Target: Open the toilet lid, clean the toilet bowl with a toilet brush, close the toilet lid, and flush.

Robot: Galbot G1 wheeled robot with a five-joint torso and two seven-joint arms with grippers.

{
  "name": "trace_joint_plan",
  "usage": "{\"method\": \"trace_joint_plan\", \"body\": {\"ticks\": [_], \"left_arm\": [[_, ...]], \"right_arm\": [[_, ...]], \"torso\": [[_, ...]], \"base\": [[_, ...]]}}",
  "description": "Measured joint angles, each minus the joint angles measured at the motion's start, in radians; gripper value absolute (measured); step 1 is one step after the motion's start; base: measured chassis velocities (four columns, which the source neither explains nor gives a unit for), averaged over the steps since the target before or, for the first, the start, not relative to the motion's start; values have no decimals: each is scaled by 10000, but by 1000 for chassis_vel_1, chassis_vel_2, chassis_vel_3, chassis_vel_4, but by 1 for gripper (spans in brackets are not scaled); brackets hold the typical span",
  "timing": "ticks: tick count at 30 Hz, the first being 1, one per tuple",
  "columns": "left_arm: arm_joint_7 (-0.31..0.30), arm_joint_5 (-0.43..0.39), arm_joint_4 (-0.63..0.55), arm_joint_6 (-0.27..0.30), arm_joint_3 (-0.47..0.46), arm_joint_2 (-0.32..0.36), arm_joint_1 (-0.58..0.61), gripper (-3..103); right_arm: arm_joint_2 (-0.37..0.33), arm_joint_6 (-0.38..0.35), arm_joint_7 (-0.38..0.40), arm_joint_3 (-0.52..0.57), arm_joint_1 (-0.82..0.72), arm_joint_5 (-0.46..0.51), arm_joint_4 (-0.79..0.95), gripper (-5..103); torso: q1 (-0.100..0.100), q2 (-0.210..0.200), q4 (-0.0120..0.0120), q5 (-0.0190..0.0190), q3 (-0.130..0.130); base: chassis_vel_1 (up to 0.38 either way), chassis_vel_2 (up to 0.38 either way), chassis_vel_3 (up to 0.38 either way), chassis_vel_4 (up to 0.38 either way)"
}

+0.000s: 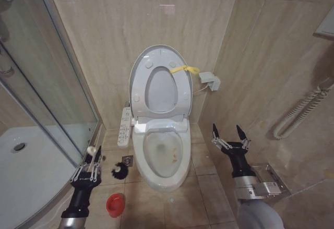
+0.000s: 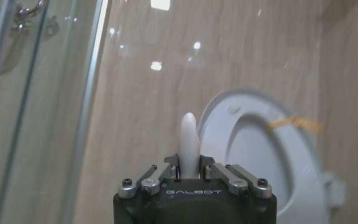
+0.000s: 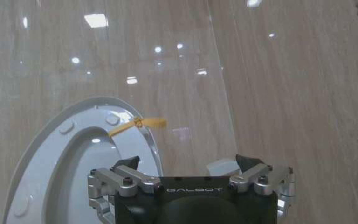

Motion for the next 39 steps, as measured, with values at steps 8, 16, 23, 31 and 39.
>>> {"method": "trace_joint_plan", "body": {"ticks": [8, 16, 23, 31, 39], "left_arm": [[1397, -1391, -404, -266, 128, 674, -225, 20], [2793, -2255, 1079, -771, 409, 1917, -1320, 20], [3424, -2846, 1530, -926, 861, 2934, -2202, 20], [5601, -4665, 2533, -1528, 1349, 4164, -3641, 20], [6140, -5571, 4211, -1759, 3368, 4920, -6307, 20]], "right_arm": [[-75, 163, -217, -361, 295, 106, -247, 100], [-151, 632, -601, -548, 796, 541, -928, 100], [-22, 866, -853, -394, 713, 558, -1052, 100], [447, 1100, -1048, -379, 581, 207, -1322, 100], [839, 1476, -1335, -332, 568, 31, -1712, 100]], "torso": [[0, 0, 3, -1, 0], [1, -2, 0, -9, 1], [1, -2, 0, -5, 1], [1, -2, 1, -5, 1], [1, -2, 2, -3, 1]], "base": [[0, 0, 0, 0], [0, 0, 0, 0], [0, 0, 0, 0], [0, 0, 0, 0], [0, 0, 0, 0]]}}
